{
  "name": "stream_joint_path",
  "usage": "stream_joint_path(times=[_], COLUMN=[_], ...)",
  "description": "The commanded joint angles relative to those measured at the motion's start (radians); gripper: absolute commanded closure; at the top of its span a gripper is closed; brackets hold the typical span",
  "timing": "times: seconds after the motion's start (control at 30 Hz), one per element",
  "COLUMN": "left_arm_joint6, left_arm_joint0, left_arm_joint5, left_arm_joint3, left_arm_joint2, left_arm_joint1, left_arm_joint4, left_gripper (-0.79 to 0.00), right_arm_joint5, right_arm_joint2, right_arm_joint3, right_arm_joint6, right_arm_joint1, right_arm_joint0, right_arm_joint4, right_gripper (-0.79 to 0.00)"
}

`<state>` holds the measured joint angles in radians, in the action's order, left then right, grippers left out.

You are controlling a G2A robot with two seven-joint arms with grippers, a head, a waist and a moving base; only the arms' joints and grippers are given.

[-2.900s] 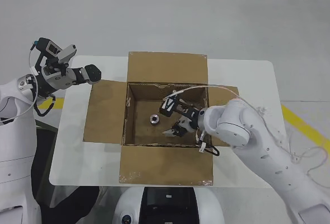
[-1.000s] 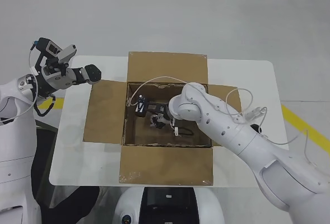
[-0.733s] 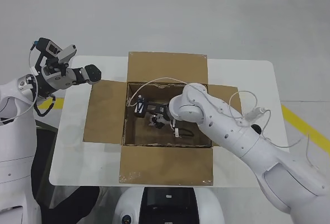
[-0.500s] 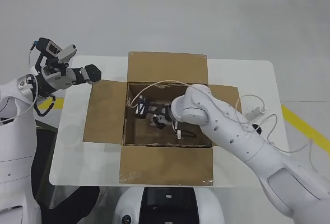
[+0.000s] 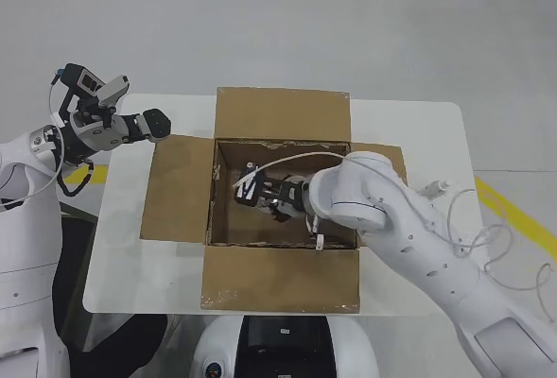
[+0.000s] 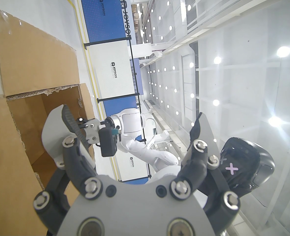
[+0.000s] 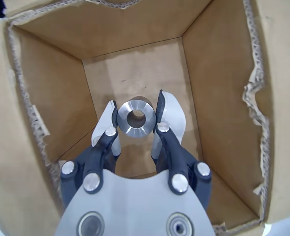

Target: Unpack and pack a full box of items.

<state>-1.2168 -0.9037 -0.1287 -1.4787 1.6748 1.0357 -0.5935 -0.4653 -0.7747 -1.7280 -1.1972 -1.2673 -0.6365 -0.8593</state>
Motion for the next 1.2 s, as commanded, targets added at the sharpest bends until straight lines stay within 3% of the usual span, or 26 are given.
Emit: stream_joint_path(times=[0.0,1.17], left_arm_joint6=[0.0,0.0], left_arm_joint0=[0.0,0.0], left_arm_joint5=[0.0,0.0], left_arm_joint3=[0.0,0.0], left_arm_joint2=[0.0,0.0], left_arm_joint1=[0.0,0.0], left_arm_joint4=[0.0,0.0], left_gripper=[-0.785,-0.785], right_arm_joint5=[0.011,0.063], right_arm_joint2=[-0.027,-0.42], right_arm_joint3=[-0.054,-0.544], right_arm_joint6=[-0.013,-0.007], right_arm_joint1=[0.01,0.128], right_arm_joint0=[-0.026,-0.477], right_arm_joint4=[-0.007,-0.096], right_gripper=[0.0,0.0])
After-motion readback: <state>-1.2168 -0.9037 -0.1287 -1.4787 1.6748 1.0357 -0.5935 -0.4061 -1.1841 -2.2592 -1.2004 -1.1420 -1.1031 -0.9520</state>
